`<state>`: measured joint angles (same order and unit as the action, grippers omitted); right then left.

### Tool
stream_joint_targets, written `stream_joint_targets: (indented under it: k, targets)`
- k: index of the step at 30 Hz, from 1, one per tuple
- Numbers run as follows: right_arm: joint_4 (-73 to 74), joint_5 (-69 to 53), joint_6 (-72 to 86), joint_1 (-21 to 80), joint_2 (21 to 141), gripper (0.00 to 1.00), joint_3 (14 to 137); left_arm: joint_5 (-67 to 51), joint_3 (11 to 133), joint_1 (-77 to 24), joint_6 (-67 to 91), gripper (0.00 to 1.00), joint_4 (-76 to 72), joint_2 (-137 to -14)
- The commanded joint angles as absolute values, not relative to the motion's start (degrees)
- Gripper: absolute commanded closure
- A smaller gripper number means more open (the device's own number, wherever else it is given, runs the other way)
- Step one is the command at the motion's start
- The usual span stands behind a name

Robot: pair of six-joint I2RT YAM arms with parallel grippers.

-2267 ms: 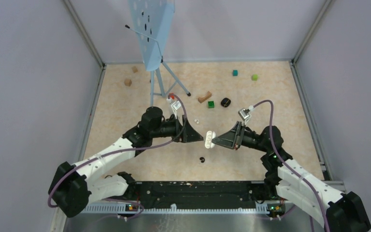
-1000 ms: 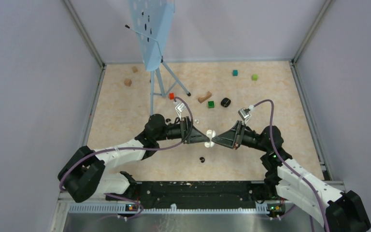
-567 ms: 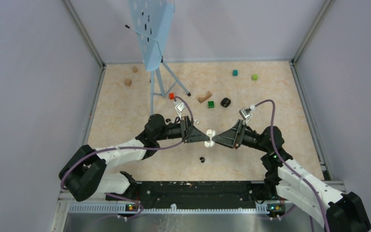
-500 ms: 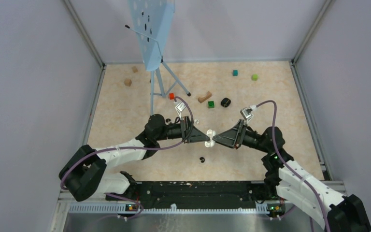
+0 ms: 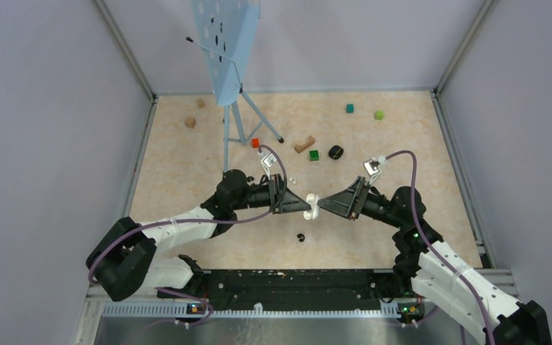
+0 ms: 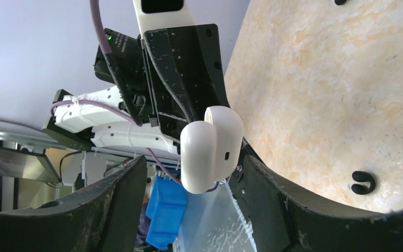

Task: Insert the wireless bluetooth earbuds into the charging case
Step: Pass from the left arm to the right

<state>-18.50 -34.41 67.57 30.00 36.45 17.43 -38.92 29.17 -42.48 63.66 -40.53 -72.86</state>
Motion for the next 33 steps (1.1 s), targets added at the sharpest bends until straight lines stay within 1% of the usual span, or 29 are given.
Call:
stream_joint_targets:
  k: [1, 5, 14, 16, 24, 28, 33]
  targets:
    - [-18.0, -32.4, 66.4, 30.4, 35.7, 0.37, 20.1, -38.1, 30.9, -42.7, 61.6, 0.79, -40.3, -70.5]
    - [-18.9, -32.4, 66.4, 30.8, 35.9, 0.44, 20.0, -38.0, 31.3, -42.7, 61.4, 0.79, -39.7, -70.5]
    - [-20.2, -31.4, 64.3, 33.6, 39.3, 0.44, 21.3, -38.6, 32.9, -42.7, 60.8, 0.79, -38.0, -71.4]
    - [-19.8, -30.7, 63.8, 33.8, 39.9, 0.48, 21.4, -38.5, 33.3, -42.7, 60.5, 0.79, -37.0, -71.4]
    - [-21.1, -30.1, 64.5, 34.0, 40.7, 0.68, 20.7, -38.2, 33.6, -42.7, 59.6, 0.79, -34.9, -71.0]
    - [-21.1, -30.0, 64.9, 34.0, 40.5, 0.81, 20.2, -38.1, 33.6, -42.6, 59.7, 0.79, -35.1, -71.0]
    - [-21.0, -29.4, 65.7, 34.0, 39.5, 0.92, 19.1, -38.1, 33.5, -42.6, 59.7, 0.78, -35.2, -71.2]
